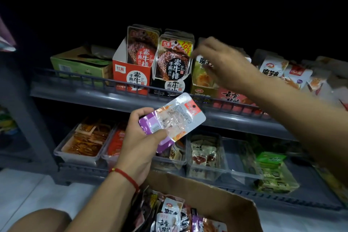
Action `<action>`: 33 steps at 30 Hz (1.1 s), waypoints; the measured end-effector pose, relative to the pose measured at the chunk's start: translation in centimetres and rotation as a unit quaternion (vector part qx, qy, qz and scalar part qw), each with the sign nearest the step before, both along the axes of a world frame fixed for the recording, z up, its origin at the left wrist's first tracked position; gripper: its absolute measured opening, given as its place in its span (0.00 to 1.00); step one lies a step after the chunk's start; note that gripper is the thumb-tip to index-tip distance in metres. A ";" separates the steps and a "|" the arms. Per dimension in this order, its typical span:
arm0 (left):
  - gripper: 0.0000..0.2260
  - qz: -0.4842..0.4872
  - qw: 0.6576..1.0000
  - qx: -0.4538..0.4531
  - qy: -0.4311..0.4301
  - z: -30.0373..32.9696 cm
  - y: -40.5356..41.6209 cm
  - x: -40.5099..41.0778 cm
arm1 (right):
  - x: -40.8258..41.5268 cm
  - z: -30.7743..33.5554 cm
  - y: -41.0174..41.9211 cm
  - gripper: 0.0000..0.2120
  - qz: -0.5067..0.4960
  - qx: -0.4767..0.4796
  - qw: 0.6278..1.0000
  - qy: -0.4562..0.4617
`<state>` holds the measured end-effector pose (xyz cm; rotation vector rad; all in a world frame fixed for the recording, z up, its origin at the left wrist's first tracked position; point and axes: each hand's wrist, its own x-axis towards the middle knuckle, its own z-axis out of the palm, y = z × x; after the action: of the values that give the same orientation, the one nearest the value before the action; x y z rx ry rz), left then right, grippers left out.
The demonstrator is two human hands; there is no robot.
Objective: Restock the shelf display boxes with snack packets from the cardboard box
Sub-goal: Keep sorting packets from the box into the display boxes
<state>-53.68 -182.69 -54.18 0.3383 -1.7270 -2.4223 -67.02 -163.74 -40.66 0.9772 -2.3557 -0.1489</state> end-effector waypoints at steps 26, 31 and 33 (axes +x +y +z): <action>0.18 -0.193 0.969 -0.143 0.055 -1.7 5.0 1.2 | 10.0 -2.7 11.9 0.02 -0.110 -0.381 0.859 -0.324; 0.18 -0.207 0.933 -0.281 0.084 -2.5 6.1 1.5 | 8.8 2.7 19.5 0.05 -0.190 -0.351 0.913 -0.087; 0.17 -0.209 0.928 -0.298 0.081 -2.6 6.6 1.6 | 7.9 4.1 21.7 0.08 -0.233 -0.349 0.907 -0.050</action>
<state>-52.10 -176.05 -56.77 -0.3276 -2.5190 -1.9156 -59.08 -141.99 -36.51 0.0747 -2.4005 0.5436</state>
